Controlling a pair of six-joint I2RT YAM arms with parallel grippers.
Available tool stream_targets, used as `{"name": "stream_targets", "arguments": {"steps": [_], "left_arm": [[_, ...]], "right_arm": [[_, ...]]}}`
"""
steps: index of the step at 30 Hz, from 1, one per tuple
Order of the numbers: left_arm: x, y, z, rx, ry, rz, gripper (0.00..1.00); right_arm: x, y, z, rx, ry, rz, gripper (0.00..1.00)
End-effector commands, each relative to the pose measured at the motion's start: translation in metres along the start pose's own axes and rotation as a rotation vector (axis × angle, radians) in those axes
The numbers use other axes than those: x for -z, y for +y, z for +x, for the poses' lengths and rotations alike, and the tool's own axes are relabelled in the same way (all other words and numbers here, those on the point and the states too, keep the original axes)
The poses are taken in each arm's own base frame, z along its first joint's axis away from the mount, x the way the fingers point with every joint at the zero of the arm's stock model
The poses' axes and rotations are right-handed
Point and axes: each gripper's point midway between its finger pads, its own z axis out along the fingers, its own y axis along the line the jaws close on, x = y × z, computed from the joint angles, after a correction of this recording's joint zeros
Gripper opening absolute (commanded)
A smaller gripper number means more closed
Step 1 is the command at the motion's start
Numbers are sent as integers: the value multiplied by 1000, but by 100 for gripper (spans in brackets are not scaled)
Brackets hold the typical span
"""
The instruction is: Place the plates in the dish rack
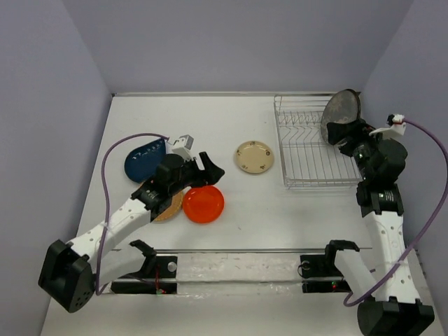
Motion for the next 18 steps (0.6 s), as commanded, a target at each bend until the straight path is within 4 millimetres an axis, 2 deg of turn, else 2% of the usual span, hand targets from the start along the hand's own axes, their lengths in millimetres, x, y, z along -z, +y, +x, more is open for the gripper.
{"name": "stream_targets", "arguments": {"steps": [1, 3, 4, 6, 7, 9, 10, 12, 13, 14, 15, 18], "left_arm": [[-33, -20, -31, 48, -95, 23, 89], [-48, -19, -31, 51, -85, 4, 89], [-63, -15, -31, 49, -71, -20, 88], [-79, -11, -29, 48, -53, -41, 88], [-96, -10, -27, 49, -29, -51, 87], [-113, -9, -22, 48, 7, -52, 86], [-131, -4, -18, 39, 33, -76, 85], [-147, 3, -16, 25, 53, -108, 83], [-160, 18, -3, 4, 91, -148, 82], [-168, 15, -10, -9, 89, -157, 80], [-180, 24, -5, -29, 115, -187, 79], [-195, 36, 2, -56, 139, -225, 75]], "right_arm": [[41, 33, 36, -110, 115, -198, 79], [50, 33, 47, -126, 143, -213, 78], [56, 33, 55, -138, 156, -228, 77], [65, 38, 66, -153, 190, -274, 77], [68, 40, 70, -163, 200, -287, 75], [76, 41, 81, -166, 231, -314, 74], [81, 42, 86, -169, 246, -333, 73], [86, 43, 91, -172, 262, -351, 72], [88, 43, 94, -172, 269, -353, 72], [90, 43, 96, -168, 276, -359, 72], [92, 41, 101, -162, 285, -360, 71], [96, 41, 108, -159, 311, -374, 69]]}}
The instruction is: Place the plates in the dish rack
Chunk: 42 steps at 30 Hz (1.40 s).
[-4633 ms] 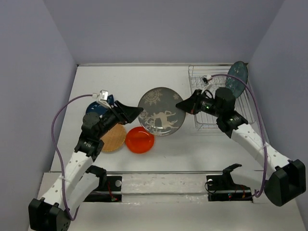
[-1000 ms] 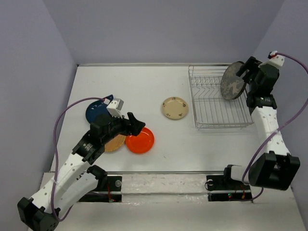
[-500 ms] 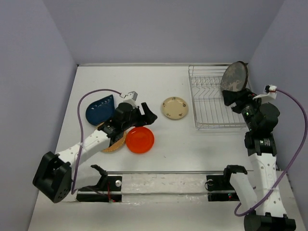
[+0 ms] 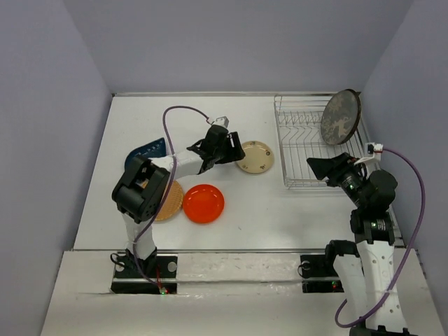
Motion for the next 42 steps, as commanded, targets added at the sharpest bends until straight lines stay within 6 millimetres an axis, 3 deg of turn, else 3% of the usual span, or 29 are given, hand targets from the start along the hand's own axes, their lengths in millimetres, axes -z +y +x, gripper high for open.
{"name": "stream_targets", "arguments": {"steps": [1, 12, 16, 19, 20, 22, 30, 31, 42], "left_arm": [[-18, 1, -14, -76, -19, -44, 73], [-72, 22, 10, -110, 76, -101, 62], [-82, 25, 14, -105, 83, -104, 48], [-85, 27, 14, -105, 77, -112, 28], [-85, 28, 13, -105, 73, -114, 16], [-81, 25, 9, -104, 60, -112, 6], [-51, 32, -12, -97, -32, -123, 6], [-42, 21, -22, -95, -67, -95, 5], [10, -4, -38, -40, -154, 16, 5]], "right_arm": [[6, 12, 14, 14, 55, -75, 68], [5, 3, 29, 0, 92, -72, 68], [5, -1, 34, -8, 101, -67, 68], [6, -3, 35, -2, 108, -61, 68], [6, -2, 36, -3, 109, -62, 68], [6, -2, 36, -3, 110, -63, 68], [7, -2, 40, -13, 119, -72, 68], [7, -3, 40, -15, 120, -71, 68], [5, 1, 44, -17, 144, -106, 68]]}}
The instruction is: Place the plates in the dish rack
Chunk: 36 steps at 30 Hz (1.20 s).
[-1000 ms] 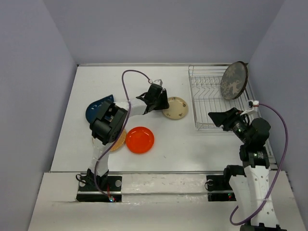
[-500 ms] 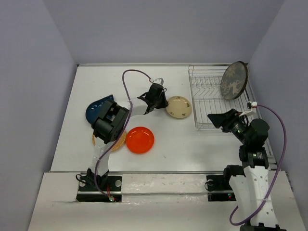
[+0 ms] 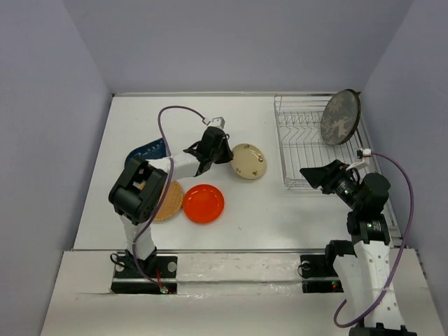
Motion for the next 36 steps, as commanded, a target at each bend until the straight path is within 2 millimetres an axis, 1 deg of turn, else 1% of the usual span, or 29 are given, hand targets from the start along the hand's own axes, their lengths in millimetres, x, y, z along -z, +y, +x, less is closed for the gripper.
{"name": "stream_targets", "arguments": {"steps": [1, 3, 4, 7, 11, 13, 16, 21, 24, 25, 27, 28, 30, 31, 32, 33, 34, 36], "left_arm": [[36, -31, -39, 23, -121, 111, 5], [43, -34, -42, 26, -133, 126, 5], [49, -38, -47, 26, -146, 139, 6], [58, -42, -51, 29, -161, 155, 6], [74, -48, -63, 35, -202, 177, 6], [81, -51, -67, 37, -216, 189, 6], [86, -52, -68, 41, -224, 196, 5], [101, -54, -72, 47, -245, 219, 5], [108, -54, -68, 55, -246, 231, 6], [115, -56, -71, 58, -259, 244, 6], [121, -57, -69, 64, -260, 257, 6], [129, -61, -73, 64, -274, 274, 6], [137, -60, -72, 69, -280, 284, 6], [141, -62, -71, 73, -281, 298, 6], [152, -67, -76, 74, -303, 323, 6], [155, -66, -71, 76, -297, 331, 6], [164, -71, -74, 77, -310, 362, 6], [170, -72, -68, 77, -305, 382, 5]], "right_arm": [[-1, 10, 0, 25, 13, -58, 69], [-2, 13, 1, 28, 23, -72, 69], [-3, 13, 1, 27, 26, -74, 69], [-5, 13, 3, 20, 37, -85, 69], [-7, 12, 4, 12, 43, -88, 69], [-7, 15, 4, 14, 50, -100, 69], [-8, 17, 3, 15, 50, -104, 70], [-11, 19, 4, 9, 66, -119, 73], [-12, 24, 5, 8, 81, -140, 76], [-12, 25, 4, 12, 82, -145, 78], [-13, 29, 6, 16, 102, -162, 80], [-14, 29, 6, 17, 105, -163, 80], [-19, 28, 6, 10, 122, -165, 81], [-22, 31, 9, 7, 143, -174, 82], [-25, 37, 16, 17, 174, -195, 83], [-33, 38, 16, 15, 196, -189, 83], [-37, 52, 29, 31, 246, -227, 84], [-48, 61, 36, 68, 269, -220, 85]]}}
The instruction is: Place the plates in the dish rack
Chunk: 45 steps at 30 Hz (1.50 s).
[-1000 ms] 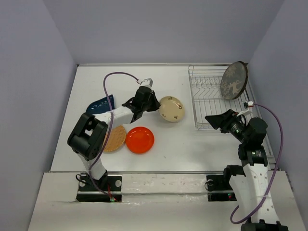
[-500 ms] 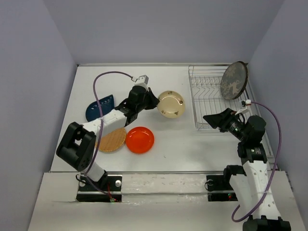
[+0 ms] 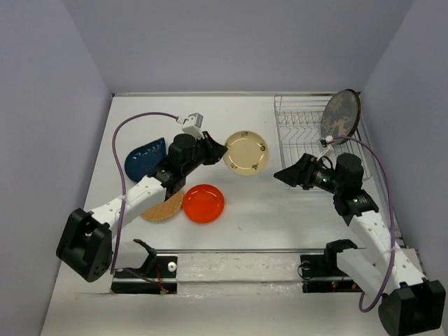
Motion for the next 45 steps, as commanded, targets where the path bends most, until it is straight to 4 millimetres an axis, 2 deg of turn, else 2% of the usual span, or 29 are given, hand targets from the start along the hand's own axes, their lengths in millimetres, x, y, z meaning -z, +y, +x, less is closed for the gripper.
{"name": "stream_targets", "arguments": {"steps": [1, 4, 6, 7, 9, 15, 16, 18, 19, 20, 21, 22, 23, 25, 26, 27, 28, 29, 30, 31, 32, 34, 35, 38, 39, 41, 45], "left_arm": [[25, -37, -21, 16, -82, 156, 6], [39, -46, -22, 23, -92, 206, 5], [47, -50, -16, 32, -76, 237, 5], [55, -54, -20, 34, -91, 259, 5], [62, -56, -15, 35, -80, 282, 5], [81, -66, -5, 47, -55, 355, 5], [84, -67, -7, 46, -63, 364, 5], [86, -66, -4, 44, -60, 365, 5], [87, -67, -2, 47, -50, 373, 6], [88, -67, 0, 45, -46, 375, 5], [88, -65, 2, 44, -40, 373, 7], [92, -66, 0, 37, -50, 377, 14], [93, -63, 1, 25, -45, 360, 33], [99, -59, -4, 5, -71, 331, 52], [107, -57, -5, -6, -76, 314, 67], [112, -56, -11, -40, -97, 301, 73], [122, -58, -20, -58, -130, 300, 78], [126, -53, -16, -73, -112, 275, 86], [132, -55, -20, -88, -123, 276, 90], [141, -52, -20, -122, -124, 265, 92], [146, -52, -20, -143, -124, 259, 96], [155, -48, -24, -215, -138, 239, 99], [161, -42, -21, -237, -123, 217, 99], [166, -31, -16, -295, -131, 190, 99], [166, -27, -14, -301, -133, 180, 99], [164, -17, -6, -321, -120, 158, 99], [168, -23, -9, -338, -132, 193, 99]], "right_arm": [[-30, 49, -3, 147, 44, -98, 85], [-45, 58, -7, 159, 35, -105, 86], [-52, 60, -12, 149, 19, -101, 86], [-56, 58, -13, 140, 20, -94, 86], [-60, 68, -14, 138, 14, -124, 85], [-78, 79, -21, 121, 18, -140, 78], [-80, 85, -15, 125, 37, -157, 70], [-86, 89, -17, 125, 36, -165, 57], [-87, 93, -17, 124, 35, -170, 24], [-88, 92, -18, 122, 30, -165, 10], [-89, 90, -22, 118, 14, -147, 7], [-88, 91, -27, 124, -4, -138, 7], [-89, 85, -32, 140, -27, -93, 7], [-88, 77, -43, 170, -63, -24, 7], [-87, 83, -58, 192, -100, -3, 7], [-85, 74, -59, 225, -91, 51, 7], [-82, 76, -84, 251, -156, 98, 7], [-78, 70, -99, 270, -194, 151, 7], [-74, 60, -108, 312, -208, 216, 7], [-64, 50, -139, 331, -293, 302, 7], [-56, 41, -155, 348, -336, 367, 7], [-40, 17, -185, 388, -398, 494, 7], [-28, -1, -210, 389, -448, 577, 7], [2, -38, -250, 428, -533, 779, 7], [7, -44, -262, 467, -550, 825, 7], [10, -63, -283, 499, -560, 911, 7], [9, -88, -313, 596, -536, 1010, 7]]}}
